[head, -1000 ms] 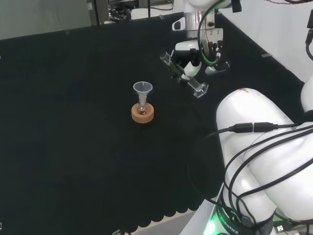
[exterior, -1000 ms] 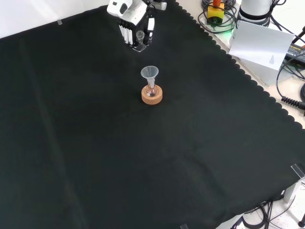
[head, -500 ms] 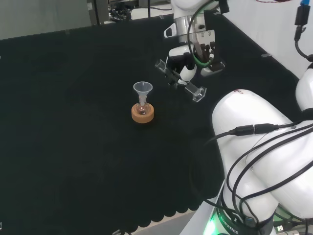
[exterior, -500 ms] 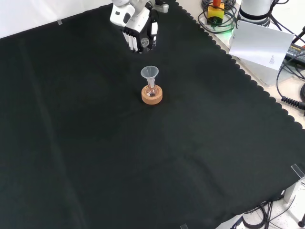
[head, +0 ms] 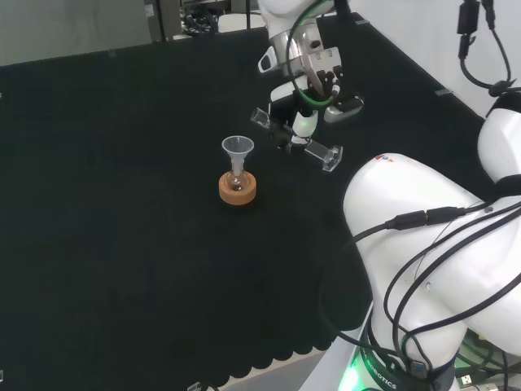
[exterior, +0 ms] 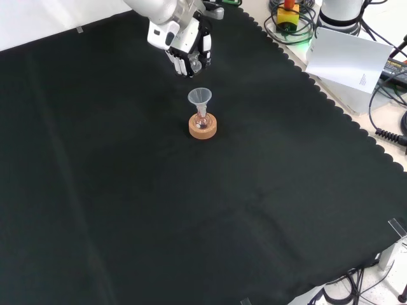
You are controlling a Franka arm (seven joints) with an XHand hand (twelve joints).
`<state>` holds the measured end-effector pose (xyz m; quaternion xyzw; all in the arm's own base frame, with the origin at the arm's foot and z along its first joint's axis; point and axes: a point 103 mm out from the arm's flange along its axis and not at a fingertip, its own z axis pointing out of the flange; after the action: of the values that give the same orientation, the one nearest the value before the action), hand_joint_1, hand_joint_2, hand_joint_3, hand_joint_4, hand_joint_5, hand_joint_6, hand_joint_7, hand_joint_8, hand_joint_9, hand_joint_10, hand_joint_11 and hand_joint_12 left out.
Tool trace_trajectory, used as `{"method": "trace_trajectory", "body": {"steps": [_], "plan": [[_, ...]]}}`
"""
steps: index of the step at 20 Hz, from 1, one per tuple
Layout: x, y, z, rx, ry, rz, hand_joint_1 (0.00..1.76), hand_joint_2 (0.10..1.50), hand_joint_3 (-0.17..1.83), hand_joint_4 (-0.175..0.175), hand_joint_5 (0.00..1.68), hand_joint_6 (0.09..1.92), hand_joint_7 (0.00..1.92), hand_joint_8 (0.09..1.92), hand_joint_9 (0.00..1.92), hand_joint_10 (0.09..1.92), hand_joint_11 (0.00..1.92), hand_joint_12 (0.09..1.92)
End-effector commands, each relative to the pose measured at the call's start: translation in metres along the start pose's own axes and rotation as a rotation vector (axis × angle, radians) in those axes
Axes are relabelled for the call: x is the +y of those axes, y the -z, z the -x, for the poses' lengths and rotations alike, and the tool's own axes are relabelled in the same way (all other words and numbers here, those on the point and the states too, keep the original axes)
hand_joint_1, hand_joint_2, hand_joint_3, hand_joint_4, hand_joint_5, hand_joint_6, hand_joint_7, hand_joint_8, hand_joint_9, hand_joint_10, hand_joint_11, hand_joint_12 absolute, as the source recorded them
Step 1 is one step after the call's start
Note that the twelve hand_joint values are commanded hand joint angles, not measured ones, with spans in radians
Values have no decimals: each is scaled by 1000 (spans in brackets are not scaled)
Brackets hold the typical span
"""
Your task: Pour the water from the graduated cylinder into the round-bottom flask.
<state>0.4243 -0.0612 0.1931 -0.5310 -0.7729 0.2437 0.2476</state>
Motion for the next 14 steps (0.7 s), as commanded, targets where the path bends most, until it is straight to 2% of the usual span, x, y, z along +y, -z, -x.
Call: {"method": "trace_trajectory", "body": {"steps": [1, 6, 14], "plan": [[-5, 3, 3, -35, -54, -90, 1504, 1049, -5, -155, 1061, 760, 899, 1059, 1188, 826, 1174, 747], [-6, 6, 0, -55, -86, -150, 1506, 1045, -6, -156, 1062, 759, 917, 1035, 1191, 823, 1178, 742], [-5, 7, -3, -69, -110, -228, 1507, 1040, -8, -157, 1065, 756, 935, 1007, 1197, 815, 1183, 735]]}}
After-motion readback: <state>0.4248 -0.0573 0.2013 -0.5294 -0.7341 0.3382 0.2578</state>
